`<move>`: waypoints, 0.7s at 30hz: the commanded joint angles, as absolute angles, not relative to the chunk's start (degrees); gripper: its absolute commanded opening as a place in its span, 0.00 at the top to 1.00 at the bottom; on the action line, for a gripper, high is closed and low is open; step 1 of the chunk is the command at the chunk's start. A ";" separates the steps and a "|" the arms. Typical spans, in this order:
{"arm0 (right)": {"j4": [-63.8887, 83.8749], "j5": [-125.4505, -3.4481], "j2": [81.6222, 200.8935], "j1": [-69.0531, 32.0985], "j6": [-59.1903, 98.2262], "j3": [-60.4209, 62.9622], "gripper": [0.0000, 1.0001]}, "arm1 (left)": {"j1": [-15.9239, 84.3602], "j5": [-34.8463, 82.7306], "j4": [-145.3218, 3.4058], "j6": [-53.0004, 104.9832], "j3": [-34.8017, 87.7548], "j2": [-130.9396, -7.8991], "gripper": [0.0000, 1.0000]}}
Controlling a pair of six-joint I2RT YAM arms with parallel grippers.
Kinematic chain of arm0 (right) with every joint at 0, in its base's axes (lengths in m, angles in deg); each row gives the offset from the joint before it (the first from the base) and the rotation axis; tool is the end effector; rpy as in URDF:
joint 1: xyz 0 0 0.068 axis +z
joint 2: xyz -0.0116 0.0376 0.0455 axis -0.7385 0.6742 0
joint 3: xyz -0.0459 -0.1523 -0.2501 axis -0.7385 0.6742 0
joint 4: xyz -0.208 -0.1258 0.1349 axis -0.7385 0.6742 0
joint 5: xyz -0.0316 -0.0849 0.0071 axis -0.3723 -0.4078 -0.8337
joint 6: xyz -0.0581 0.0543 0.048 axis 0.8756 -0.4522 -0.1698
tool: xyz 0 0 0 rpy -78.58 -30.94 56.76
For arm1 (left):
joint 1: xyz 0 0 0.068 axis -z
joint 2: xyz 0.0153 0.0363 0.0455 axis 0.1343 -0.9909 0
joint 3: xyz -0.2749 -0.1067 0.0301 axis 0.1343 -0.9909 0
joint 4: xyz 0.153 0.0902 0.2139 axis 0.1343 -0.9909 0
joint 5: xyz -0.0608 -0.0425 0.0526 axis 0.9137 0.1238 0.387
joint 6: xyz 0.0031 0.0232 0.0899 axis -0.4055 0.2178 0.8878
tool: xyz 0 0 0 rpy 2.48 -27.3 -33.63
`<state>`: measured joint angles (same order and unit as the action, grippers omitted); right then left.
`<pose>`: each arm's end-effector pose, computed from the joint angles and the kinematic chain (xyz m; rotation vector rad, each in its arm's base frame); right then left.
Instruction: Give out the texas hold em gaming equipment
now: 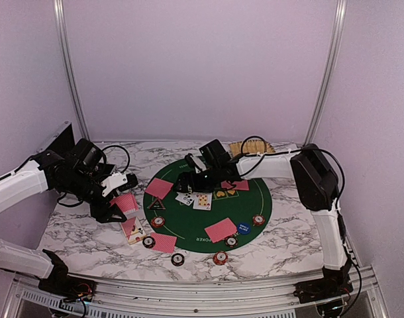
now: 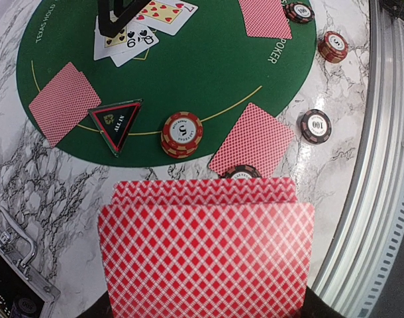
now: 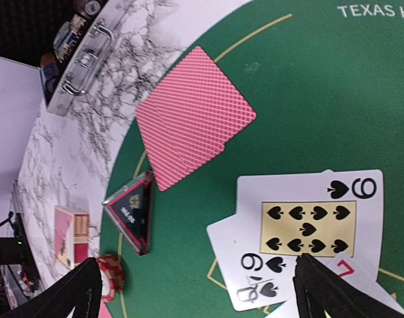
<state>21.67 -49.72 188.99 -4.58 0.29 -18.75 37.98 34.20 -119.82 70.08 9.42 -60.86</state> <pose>0.3873 0.4050 0.1369 -0.5766 2.4729 1.0003 0.2078 -0.1520 0.2532 1.4330 2.1230 -0.4029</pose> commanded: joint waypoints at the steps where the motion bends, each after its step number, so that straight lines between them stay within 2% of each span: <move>1: 15.03 -43.71 181.26 -3.47 -6.35 -17.45 0.01 | 37.60 34.93 -118.87 70.07 10.02 -59.84 1.00; 7: 9.08 -37.03 178.46 0.71 -15.48 -14.99 0.01 | 37.60 34.65 -118.85 70.08 10.38 -60.01 1.00; 21: -4.08 -26.98 185.27 7.88 -29.17 -16.20 0.01 | 37.60 34.51 -118.41 69.99 10.40 -59.58 1.00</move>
